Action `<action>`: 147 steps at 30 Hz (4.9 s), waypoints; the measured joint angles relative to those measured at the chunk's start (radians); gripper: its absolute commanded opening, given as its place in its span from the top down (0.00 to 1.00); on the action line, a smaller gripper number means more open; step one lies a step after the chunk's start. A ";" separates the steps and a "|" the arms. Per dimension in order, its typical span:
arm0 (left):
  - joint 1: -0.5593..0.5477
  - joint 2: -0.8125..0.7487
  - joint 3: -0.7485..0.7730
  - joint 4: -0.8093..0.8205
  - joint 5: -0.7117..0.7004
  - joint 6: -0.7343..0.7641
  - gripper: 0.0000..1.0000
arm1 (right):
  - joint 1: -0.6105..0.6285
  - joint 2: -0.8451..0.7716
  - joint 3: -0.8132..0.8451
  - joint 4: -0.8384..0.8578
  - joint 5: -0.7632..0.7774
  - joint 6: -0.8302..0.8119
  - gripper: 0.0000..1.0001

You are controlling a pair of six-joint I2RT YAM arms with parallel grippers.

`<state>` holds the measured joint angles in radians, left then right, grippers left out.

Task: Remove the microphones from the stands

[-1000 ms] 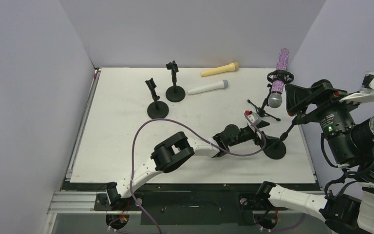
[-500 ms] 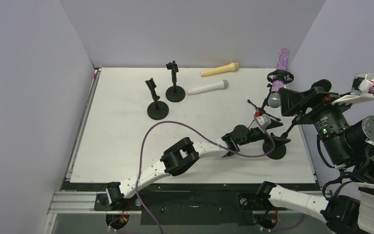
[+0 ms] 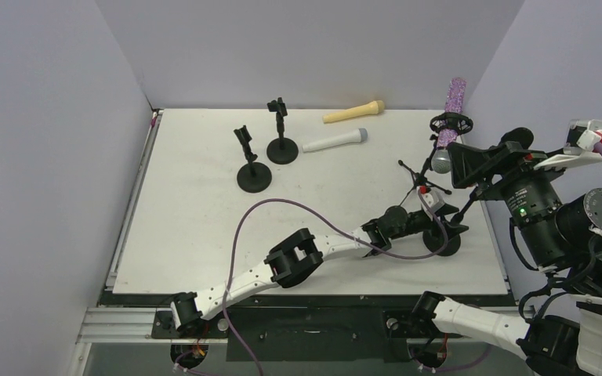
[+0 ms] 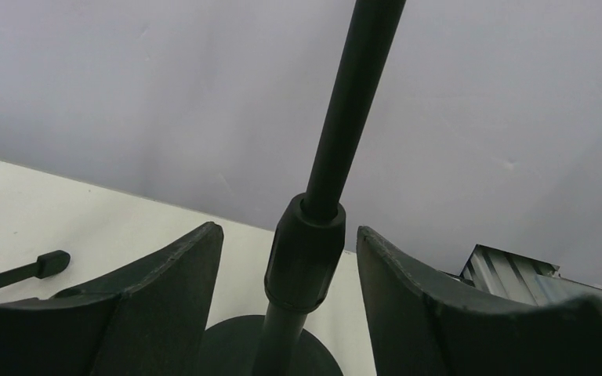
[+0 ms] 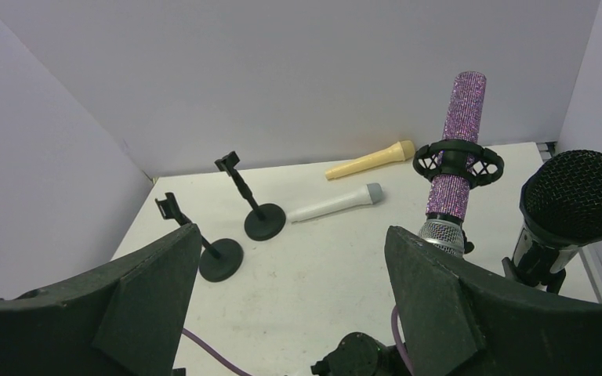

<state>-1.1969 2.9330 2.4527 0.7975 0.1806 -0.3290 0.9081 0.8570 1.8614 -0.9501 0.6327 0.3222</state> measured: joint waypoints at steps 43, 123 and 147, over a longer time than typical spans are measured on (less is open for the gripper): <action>-0.006 -0.199 -0.338 0.038 0.058 0.188 1.00 | 0.000 -0.010 -0.058 0.027 -0.020 -0.001 0.18; 0.360 -1.372 -2.115 0.396 -0.161 0.237 1.00 | 0.103 0.259 -0.520 0.552 -0.528 -0.112 0.17; 0.371 -1.423 -2.134 0.348 -0.070 0.282 1.00 | 0.119 0.475 -0.454 0.771 -0.397 -0.218 0.30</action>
<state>-0.8261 1.5105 0.3183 1.1454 0.1108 -0.0475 1.0275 1.3315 1.4075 -0.1795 0.2359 0.1040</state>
